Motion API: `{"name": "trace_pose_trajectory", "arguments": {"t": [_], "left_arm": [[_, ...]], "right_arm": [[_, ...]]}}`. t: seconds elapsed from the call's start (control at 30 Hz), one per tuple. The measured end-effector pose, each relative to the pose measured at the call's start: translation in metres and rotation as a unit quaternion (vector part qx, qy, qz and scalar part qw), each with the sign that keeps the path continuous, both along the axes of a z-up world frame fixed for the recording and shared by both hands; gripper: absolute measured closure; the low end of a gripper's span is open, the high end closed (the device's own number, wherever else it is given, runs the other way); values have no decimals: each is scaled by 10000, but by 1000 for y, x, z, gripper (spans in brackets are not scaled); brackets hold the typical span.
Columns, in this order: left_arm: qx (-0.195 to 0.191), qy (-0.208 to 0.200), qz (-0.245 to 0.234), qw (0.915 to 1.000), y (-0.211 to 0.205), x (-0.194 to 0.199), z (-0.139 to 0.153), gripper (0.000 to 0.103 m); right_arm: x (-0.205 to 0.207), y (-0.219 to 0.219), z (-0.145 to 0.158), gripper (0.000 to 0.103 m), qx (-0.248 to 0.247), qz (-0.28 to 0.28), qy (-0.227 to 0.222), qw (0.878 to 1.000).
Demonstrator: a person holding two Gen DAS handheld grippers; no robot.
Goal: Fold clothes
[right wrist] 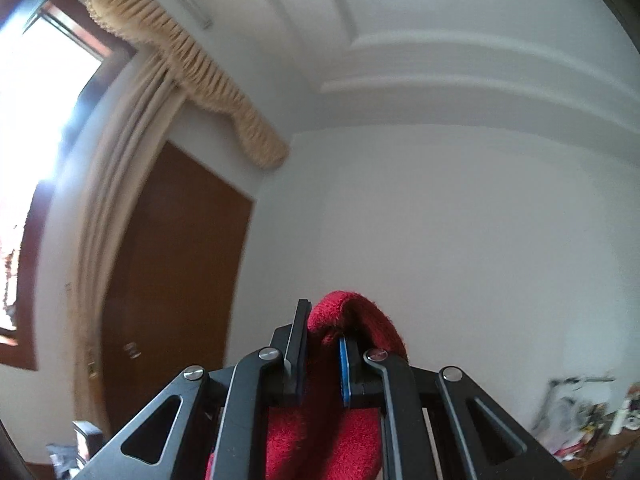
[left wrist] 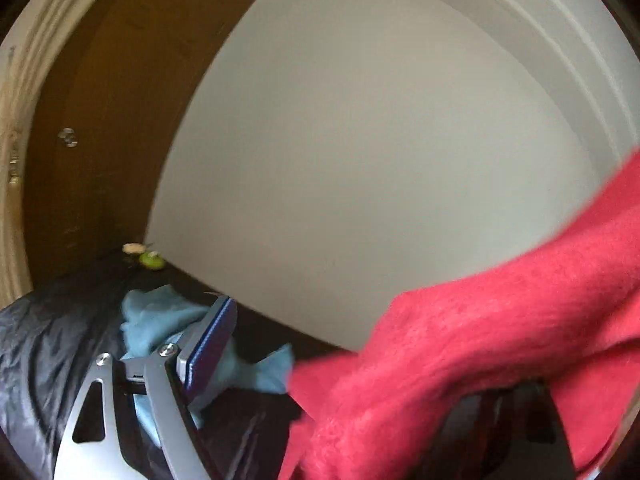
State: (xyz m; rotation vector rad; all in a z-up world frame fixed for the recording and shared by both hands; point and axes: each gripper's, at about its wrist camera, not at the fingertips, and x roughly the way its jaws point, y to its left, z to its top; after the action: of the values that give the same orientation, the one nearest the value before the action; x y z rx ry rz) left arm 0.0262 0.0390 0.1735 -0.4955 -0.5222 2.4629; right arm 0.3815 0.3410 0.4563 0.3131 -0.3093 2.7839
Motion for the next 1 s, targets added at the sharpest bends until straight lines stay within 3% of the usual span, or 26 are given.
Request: {"name": "trace_pose_trajectory", "arguments": {"t": [0.17, 0.23, 0.4, 0.5, 0.6, 0.73, 0.83, 1.0], "left_arm": [[-488, 233, -593, 9968, 46, 12, -1, 8], [-561, 126, -859, 9946, 68, 13, -12, 1], [-571, -445, -1756, 9818, 113, 11, -53, 1], [-585, -584, -2137, 9734, 122, 20, -84, 1], [-619, -753, -2630, 9599, 124, 42, -128, 1], [-991, -893, -2981, 9452, 122, 70, -172, 1], [-1112, -742, -3178, 9387, 121, 97, -183, 1], [-1842, 320, -3319, 9246, 140, 140, -182, 1]], "right_arm": [[14, 4, 3, 90, 232, -591, 278, 9976], [17, 5, 3, 90, 317, -770, 344, 9959], [4, 8, -4, 90, 676, -1376, 191, 9880], [-16, 29, -3, 90, 406, -1605, -185, 9860], [-25, 59, -5, 90, 18, -1891, -398, 9812], [-26, 86, -9, 90, -348, -2112, -519, 9754], [-24, 89, -13, 90, -404, -2075, -597, 9756], [-30, 76, -20, 90, -367, -1894, -749, 9783]]}}
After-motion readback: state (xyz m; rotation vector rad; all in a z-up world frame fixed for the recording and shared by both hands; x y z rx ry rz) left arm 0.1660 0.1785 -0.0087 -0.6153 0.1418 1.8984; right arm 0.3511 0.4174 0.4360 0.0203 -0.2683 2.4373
